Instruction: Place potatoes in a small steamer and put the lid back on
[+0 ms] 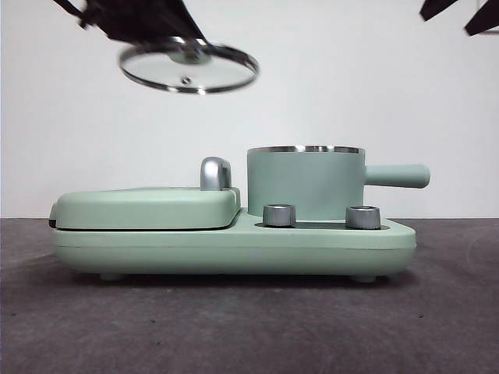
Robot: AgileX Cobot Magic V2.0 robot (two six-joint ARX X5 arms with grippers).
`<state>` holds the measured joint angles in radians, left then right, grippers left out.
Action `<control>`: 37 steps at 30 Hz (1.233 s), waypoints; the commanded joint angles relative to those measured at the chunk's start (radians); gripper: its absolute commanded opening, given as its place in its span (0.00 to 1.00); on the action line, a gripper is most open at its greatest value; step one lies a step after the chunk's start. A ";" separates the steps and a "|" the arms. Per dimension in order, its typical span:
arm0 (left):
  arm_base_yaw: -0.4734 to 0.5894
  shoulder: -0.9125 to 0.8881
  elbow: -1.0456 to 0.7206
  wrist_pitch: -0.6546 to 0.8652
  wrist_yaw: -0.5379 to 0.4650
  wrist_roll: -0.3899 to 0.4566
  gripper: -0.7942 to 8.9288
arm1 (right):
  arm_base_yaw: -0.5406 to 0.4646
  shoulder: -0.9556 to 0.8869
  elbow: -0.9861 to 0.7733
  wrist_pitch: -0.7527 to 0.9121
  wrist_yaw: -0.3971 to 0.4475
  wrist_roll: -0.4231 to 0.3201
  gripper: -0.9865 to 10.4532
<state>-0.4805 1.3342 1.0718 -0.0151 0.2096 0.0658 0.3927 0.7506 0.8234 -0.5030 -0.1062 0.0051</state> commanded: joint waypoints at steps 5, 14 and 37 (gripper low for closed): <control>-0.064 0.164 0.132 0.113 -0.008 0.000 0.09 | 0.006 -0.042 0.001 -0.029 0.040 0.023 0.38; -0.124 0.385 0.324 0.130 -0.008 0.001 0.09 | 0.006 -0.047 0.001 -0.075 0.056 0.044 0.38; -0.148 0.587 0.388 0.294 0.013 0.000 0.09 | 0.006 -0.046 0.001 -0.098 0.135 0.055 0.38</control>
<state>-0.6163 1.8996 1.4208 0.2489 0.2146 0.0658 0.3927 0.6983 0.8200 -0.6060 0.0235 0.0498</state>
